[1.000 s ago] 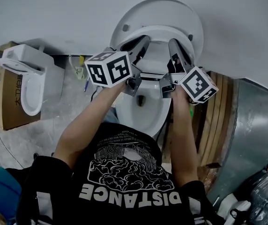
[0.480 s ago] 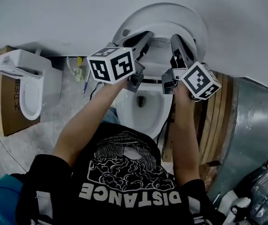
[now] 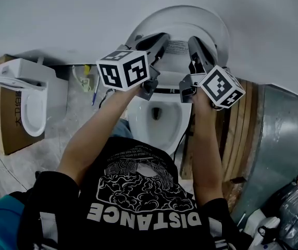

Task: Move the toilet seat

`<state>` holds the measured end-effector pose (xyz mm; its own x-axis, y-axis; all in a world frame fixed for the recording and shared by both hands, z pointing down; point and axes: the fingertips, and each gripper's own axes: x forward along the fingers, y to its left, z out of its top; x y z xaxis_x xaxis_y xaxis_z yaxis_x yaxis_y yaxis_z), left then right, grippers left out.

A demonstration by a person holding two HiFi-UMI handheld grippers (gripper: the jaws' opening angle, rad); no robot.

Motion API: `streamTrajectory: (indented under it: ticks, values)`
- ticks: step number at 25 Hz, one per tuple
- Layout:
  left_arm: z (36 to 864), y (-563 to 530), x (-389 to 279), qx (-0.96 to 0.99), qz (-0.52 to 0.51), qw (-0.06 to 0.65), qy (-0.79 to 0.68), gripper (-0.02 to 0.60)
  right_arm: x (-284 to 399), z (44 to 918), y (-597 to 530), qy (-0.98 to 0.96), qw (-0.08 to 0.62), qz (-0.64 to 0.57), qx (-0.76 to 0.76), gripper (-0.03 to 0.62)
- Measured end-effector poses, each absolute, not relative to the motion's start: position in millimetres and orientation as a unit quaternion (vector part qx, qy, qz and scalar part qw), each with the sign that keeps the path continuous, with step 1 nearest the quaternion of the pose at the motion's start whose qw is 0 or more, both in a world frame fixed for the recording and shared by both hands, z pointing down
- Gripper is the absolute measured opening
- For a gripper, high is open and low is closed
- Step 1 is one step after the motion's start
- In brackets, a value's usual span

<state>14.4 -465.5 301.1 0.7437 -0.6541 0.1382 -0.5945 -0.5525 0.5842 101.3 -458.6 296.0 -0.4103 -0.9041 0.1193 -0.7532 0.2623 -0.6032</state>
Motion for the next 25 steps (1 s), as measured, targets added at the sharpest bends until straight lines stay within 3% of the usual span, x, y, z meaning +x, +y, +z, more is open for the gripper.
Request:
streamTrajectory:
  ticks: [25]
  values:
    - [304.6, -364.9, 20.8, 0.87, -0.003, 0.271, -0.412, 0.023, 84.8, 292.6, -350.5, 0.832, 0.034, -0.252, -0.493, 0.041]
